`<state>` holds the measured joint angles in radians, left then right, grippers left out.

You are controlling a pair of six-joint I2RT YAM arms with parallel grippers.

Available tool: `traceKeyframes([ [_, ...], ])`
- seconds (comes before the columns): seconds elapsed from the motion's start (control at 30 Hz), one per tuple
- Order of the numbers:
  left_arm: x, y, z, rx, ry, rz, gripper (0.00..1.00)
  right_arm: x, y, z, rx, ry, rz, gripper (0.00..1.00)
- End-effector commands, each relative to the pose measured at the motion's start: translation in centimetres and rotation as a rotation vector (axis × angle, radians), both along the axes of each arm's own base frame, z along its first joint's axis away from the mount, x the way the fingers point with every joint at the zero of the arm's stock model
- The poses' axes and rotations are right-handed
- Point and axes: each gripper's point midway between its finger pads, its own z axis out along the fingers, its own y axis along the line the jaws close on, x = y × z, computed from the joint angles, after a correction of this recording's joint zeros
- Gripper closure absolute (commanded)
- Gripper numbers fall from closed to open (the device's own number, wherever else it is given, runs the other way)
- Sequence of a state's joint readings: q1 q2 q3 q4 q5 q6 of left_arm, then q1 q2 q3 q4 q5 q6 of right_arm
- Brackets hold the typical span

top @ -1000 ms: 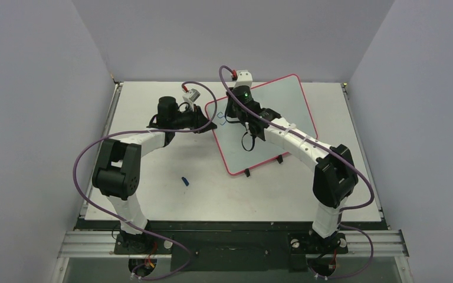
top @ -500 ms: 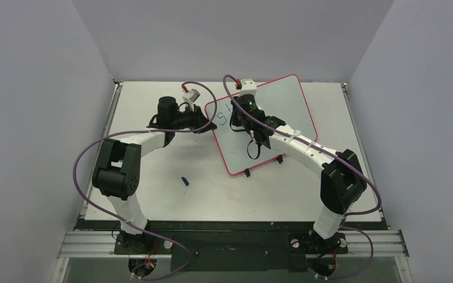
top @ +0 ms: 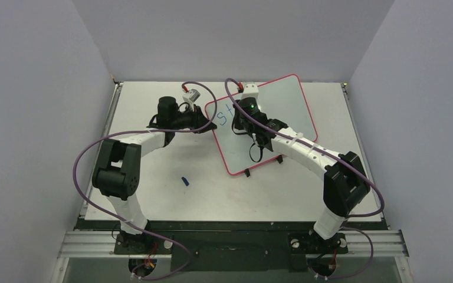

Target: Write a sentence on the whiteboard

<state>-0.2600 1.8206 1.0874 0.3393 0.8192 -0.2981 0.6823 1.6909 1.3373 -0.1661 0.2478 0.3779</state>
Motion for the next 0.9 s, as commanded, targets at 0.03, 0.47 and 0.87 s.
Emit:
traceKeyframes([
  [0.03,0.0,-0.6,0.9,0.069,-0.179,-0.060,1.00,-0.3,-1.1,0.2,-0.022,0.003,-0.029,1.00],
  [0.47,-0.2,-0.8,0.8,0.076,-0.185,-0.067,1.00,2.2,-1.1,2.4,-0.015,-0.033,-0.054,1.00],
  [0.87,-0.2,-0.7,0.6,0.085,-0.183,-0.067,1.00,-0.3,-2.4,6.3,0.053,-0.078,-0.048,1.00],
])
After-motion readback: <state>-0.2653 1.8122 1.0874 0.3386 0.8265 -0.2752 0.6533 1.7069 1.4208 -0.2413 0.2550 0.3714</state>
